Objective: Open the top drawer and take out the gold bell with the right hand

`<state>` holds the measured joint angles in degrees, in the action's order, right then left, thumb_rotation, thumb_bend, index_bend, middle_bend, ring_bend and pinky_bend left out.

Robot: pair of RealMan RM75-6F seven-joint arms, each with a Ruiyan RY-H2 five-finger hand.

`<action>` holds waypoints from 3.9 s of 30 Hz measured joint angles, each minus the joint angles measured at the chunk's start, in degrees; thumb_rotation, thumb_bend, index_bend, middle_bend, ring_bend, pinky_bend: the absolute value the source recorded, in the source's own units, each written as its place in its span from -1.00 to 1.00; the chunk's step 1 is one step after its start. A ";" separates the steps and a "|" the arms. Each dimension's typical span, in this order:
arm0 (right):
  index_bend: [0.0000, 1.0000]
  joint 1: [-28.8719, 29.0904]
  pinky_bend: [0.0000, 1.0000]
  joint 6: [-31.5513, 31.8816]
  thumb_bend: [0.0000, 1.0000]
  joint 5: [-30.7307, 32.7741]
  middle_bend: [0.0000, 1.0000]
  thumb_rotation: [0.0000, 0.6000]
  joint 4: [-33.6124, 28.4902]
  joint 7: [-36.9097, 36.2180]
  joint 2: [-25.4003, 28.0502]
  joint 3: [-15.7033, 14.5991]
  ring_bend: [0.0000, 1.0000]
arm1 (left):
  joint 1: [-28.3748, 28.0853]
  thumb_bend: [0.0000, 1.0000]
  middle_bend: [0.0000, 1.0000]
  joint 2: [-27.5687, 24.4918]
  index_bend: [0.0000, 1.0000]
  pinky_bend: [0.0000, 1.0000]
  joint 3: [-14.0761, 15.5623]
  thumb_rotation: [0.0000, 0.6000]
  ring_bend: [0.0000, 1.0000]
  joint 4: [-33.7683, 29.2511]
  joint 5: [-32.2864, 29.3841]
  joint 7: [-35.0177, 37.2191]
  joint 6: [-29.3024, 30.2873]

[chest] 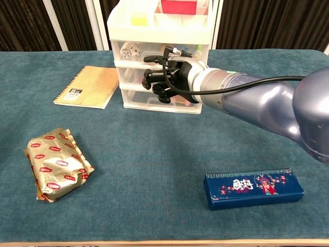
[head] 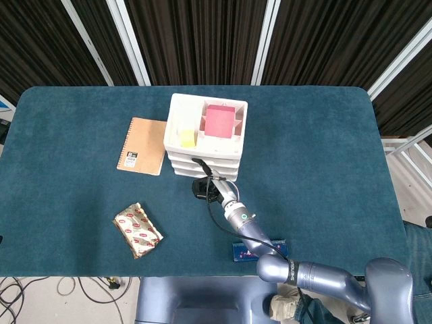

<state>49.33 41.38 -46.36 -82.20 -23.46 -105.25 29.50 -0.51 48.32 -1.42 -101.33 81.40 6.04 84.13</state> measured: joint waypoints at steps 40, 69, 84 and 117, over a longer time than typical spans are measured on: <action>-1.00 -0.21 0.73 -5.03 0.51 -2.81 0.51 1.00 -1.05 -4.25 1.95 -0.15 0.73 | 0.02 -0.49 -1.00 -0.03 -0.77 -1.00 -0.08 1.00 -0.99 0.10 -0.12 0.08 -0.03; -1.00 -1.44 0.73 -8.44 0.51 -9.28 0.51 1.00 -2.10 -10.80 3.69 -0.46 0.73 | 0.03 -0.49 -1.00 0.02 -0.77 -1.00 -0.17 1.00 -0.99 0.20 -0.25 -0.05 0.03; -1.00 -2.11 0.73 -10.56 0.51 -13.68 0.51 1.00 -1.65 -15.59 4.27 -0.98 0.72 | 0.04 -0.49 -1.00 0.10 -0.77 -1.00 -0.20 1.00 -0.99 0.21 -0.30 -0.27 0.06; -1.00 -2.54 0.73 -9.81 0.51 -17.55 0.51 1.00 -3.07 -19.01 4.95 -3.53 0.73 | 0.02 -0.49 -1.00 0.15 -0.76 -1.00 -0.20 1.00 -0.99 0.17 -0.42 -0.55 -0.05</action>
<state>46.79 31.57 -63.91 -85.27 -42.46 -100.30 25.97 -0.49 48.47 -1.62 -101.16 80.98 5.49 84.08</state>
